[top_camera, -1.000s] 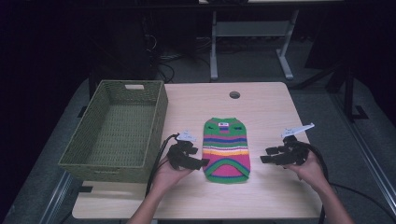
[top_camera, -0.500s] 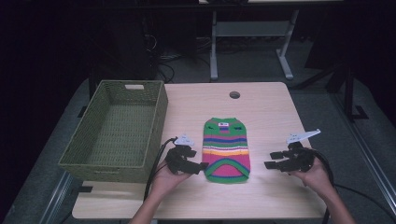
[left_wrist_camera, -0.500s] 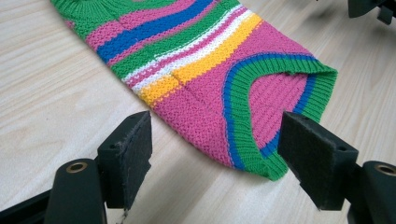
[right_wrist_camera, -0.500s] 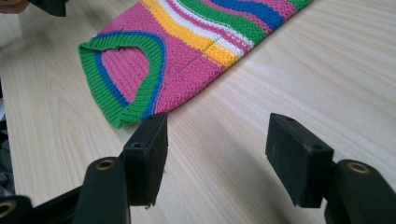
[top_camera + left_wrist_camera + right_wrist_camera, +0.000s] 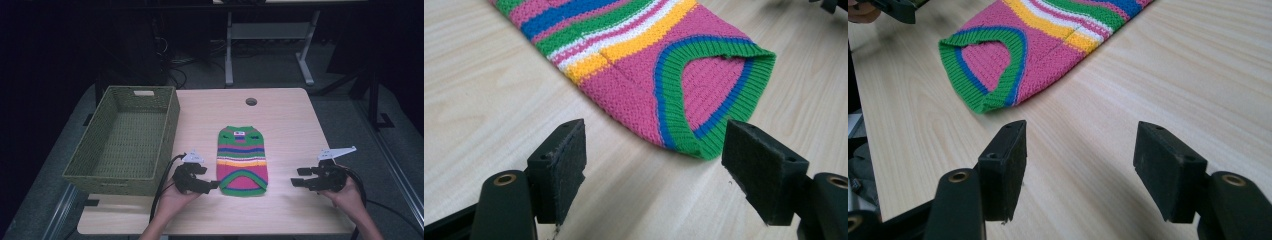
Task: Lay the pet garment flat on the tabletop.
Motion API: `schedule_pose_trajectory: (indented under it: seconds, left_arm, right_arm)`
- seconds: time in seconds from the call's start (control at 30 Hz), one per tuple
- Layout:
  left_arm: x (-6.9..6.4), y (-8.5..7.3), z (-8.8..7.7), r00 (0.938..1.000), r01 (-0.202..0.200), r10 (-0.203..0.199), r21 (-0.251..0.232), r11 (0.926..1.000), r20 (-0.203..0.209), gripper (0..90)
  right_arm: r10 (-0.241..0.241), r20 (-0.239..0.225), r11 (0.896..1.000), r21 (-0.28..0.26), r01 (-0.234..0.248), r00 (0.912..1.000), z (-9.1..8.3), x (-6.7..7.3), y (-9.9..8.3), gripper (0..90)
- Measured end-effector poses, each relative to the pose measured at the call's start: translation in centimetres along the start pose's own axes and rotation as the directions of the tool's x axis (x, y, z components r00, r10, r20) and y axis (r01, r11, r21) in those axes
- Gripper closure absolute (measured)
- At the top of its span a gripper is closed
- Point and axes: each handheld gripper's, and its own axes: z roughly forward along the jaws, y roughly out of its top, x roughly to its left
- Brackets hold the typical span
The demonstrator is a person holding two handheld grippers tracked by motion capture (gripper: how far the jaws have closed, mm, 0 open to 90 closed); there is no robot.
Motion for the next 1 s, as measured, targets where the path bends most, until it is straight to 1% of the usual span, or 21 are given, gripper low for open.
schedule_pose_trajectory:
  seconds: [0.2, 0.27, 0.3, 0.33, 0.37, 0.47, 0.53, 0.6, 0.67, 0.7, 0.83, 0.87, 0.9, 1.0]
  left_arm:
    - [-0.3, -0.6, -0.3, 1.0, 0.005, -0.005, 0.001, 1.0, 0.003, 25.1]
    - [-0.4, -0.8, -0.5, 0.9999, -0.01, 0.01, 0.007, 0.9999, -0.003, 25.3]
    - [-0.4, -0.8, -0.5, 0.9999, -0.01, 0.01, 0.007, 0.9999, -0.003, 25.3]
    - [-0.4, -0.9, -0.6, 0.9999, -0.012, 0.012, 0.0, 0.9999, -0.004, 25.3]
    - [-0.4, -1.1, -0.7, 1.0, -0.006, 0.006, -0.004, 1.0, -0.001, 25.4]
    - [-0.3, -1.4, -0.9, 0.9999, -0.01, 0.01, -0.002, 0.9999, -0.003, 25.4]
    - [-0.5, -1.7, -1.0, 1.0, 0.0, 0.0, -0.012, 0.9999, 0.002, 25.3]
    - [-0.6, -2.0, -1.1, 1.0, -0.006, 0.006, -0.013, 0.9999, 0.001, 25.3]
    - [-0.6, -2.2, -1.2, 1.0, -0.003, 0.003, -0.016, 0.9999, 0.005, 25.3]
    - [-0.6, -2.3, -1.3, 1.0, -0.007, 0.007, -0.018, 0.9998, 0.007, 25.3]
    - [-0.8, -2.8, -1.6, 0.9999, 0.001, -0.001, -0.033, 0.9995, 0.013, 25.2]
    - [-1.0, -3.0, -1.8, 0.9997, 0.001, 0.0, -0.042, 0.9991, 0.025, 25.2]
    - [-1.0, -3.0, -1.8, 0.9997, 0.001, 0.0, -0.042, 0.9991, 0.025, 25.1]
    - [-1.2, -3.2, -2.2, 0.9995, 0.004, -0.002, -0.063, 0.998, 0.032, 25.2]
  right_arm:
    - [0.008, 0.006, 1.0, -0.011, -0.008, 0.9999, -0.5, 0.2, -1.1, 36.9]
    - [0.009, 0.008, 1.0, -0.011, -0.009, 0.9999, -0.5, 0.2, -1.4, 36.5]
    - [0.006, 0.011, 1.0, -0.012, -0.006, 0.9999, -0.6, 0.2, -1.6, 36.5]
    - [0.006, 0.011, 1.0, -0.012, -0.006, 0.9999, -0.6, 0.2, -1.6, 36.5]
    - [0.01, 0.013, 1.0, -0.013, -0.01, 0.9999, -0.8, 0.3, -1.9, 36.2]
    - [0.013, 0.016, 1.0, -0.02, -0.013, 0.9998, -1.0, 0.4, -2.1, 36.1]
    - [0.022, 0.02, 1.0, -0.018, -0.022, 0.9996, -1.2, 0.5, -2.5, 35.7]
    - [0.024, 0.025, 1.0, -0.017, -0.023, 0.9994, -1.4, 0.6, -2.7, 35.1]
    - [0.022, 0.027, 1.0, -0.018, -0.021, 0.9994, -1.5, 0.7, -2.8, 34.8]
    - [0.023, 0.029, 0.999, -0.023, -0.023, 0.9993, -1.6, 0.8, -3.0, 34.4]
    - [0.029, 0.034, 0.999, -0.036, -0.028, 0.999, -1.9, 1.2, -3.6, 33.3]
    - [0.03, 0.044, 0.998, -0.052, -0.028, 0.9986, -2.0, 1.6, -4.0, 32.7]
    - [0.03, 0.044, 0.998, -0.052, -0.028, 0.9986, -2.0, 1.6, -4.0, 32.7]
    - [0.028, 0.069, 0.998, -0.066, -0.023, 0.9972, -2.1, 2.3, -4.6, 31.1]
